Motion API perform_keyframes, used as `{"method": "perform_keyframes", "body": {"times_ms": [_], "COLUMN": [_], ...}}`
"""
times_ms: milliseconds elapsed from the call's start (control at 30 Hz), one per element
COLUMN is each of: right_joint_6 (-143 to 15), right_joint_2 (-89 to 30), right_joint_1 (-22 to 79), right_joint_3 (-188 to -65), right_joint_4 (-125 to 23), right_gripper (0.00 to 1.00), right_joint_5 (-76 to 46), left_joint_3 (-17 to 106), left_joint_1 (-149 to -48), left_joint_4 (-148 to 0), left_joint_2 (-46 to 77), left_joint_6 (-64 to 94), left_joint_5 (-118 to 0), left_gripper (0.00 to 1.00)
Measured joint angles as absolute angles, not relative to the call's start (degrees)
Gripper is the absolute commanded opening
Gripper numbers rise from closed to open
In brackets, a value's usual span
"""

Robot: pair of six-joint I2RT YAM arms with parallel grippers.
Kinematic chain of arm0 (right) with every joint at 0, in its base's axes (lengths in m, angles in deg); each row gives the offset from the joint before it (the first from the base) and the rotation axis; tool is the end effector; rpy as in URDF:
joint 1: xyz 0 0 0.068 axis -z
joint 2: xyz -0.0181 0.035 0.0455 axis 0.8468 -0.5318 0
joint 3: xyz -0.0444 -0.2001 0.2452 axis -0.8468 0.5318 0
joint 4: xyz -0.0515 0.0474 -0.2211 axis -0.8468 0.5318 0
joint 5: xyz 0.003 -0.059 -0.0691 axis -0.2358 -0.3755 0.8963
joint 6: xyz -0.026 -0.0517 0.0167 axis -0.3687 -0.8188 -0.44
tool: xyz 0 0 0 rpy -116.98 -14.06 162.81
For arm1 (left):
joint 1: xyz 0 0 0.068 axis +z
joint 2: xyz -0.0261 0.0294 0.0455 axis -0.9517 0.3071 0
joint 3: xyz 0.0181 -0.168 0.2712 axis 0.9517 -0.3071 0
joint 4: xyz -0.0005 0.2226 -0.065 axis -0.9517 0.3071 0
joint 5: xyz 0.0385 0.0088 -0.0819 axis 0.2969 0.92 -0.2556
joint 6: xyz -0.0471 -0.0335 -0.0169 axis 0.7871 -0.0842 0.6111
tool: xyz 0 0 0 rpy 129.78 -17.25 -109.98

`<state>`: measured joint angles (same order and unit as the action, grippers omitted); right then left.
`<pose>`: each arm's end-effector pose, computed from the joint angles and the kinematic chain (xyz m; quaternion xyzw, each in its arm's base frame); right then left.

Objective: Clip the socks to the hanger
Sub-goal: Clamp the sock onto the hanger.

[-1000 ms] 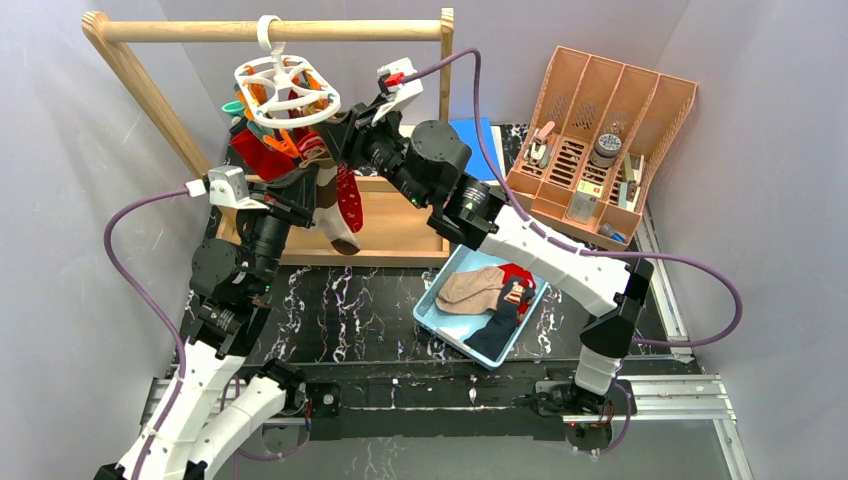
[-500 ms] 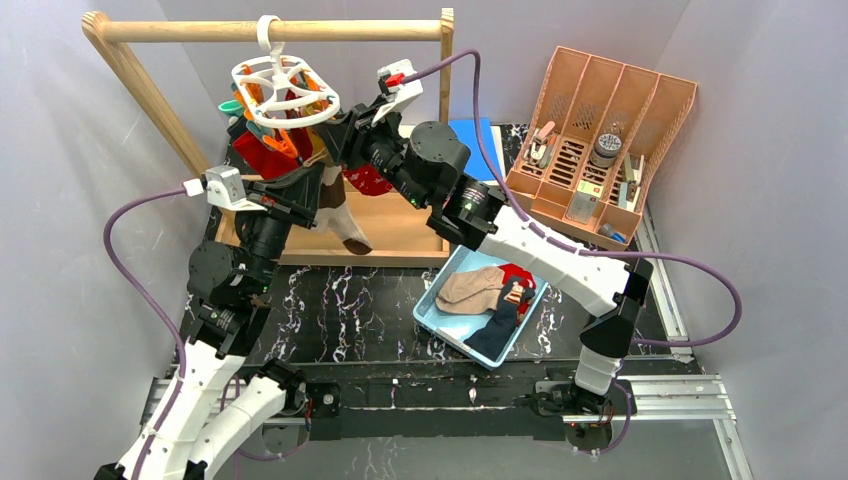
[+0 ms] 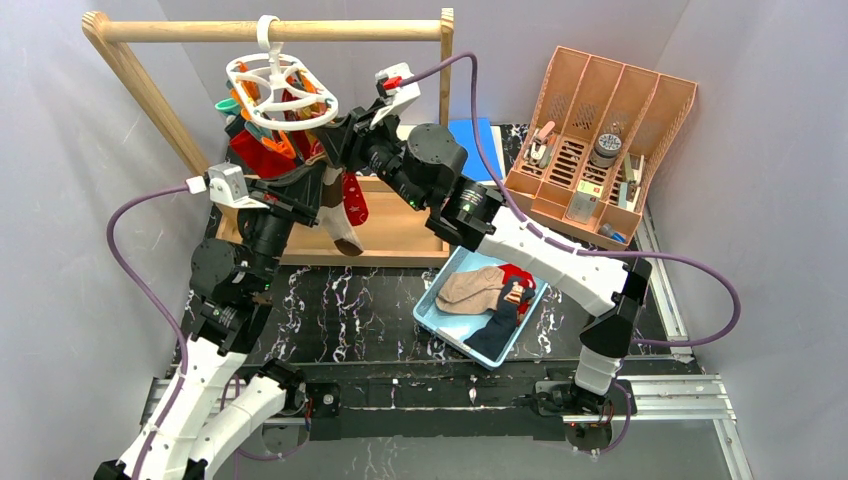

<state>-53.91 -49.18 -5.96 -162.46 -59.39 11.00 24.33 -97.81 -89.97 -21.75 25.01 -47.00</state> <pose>0.1833 0.3417 0.5568 -0.1111 0.5770 0.4512 0.6716 0.0653 -0.0282 0.4770 -0.0124 0.4910 -0.3361 0.8036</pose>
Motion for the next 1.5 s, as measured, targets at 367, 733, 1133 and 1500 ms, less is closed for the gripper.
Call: {"method": "perform_keyframes", "body": {"times_ms": [367, 733, 1133, 1500], "right_joint_6": [-52.97, -52.70, -52.55, -52.55], "right_joint_2": [-49.18, -49.18, -49.18, -48.26], "right_joint_1": [-5.96, -5.96, -5.96, -5.96], "right_joint_3": [-162.24, -163.05, -163.14, -163.14], "right_joint_4": [-58.99, -57.46, -55.67, -54.16], "right_gripper": [0.09, 0.40, 0.68, 0.98], "right_joint_5": [10.48, 9.65, 8.80, 4.93], "left_joint_3": [24.33, 24.33, 24.33, 24.33], "left_joint_1": [-97.81, -97.81, -97.81, -97.81], "left_joint_4": [-89.95, -89.56, -89.56, -89.56], "left_joint_2": [-21.78, -22.19, -22.15, -21.12], "left_joint_6": [24.22, 23.26, 23.00, 22.80], "left_joint_5": [-46.85, -46.57, -46.31, -46.33], "left_gripper": [0.00, 0.00, 0.00, 0.00]}}
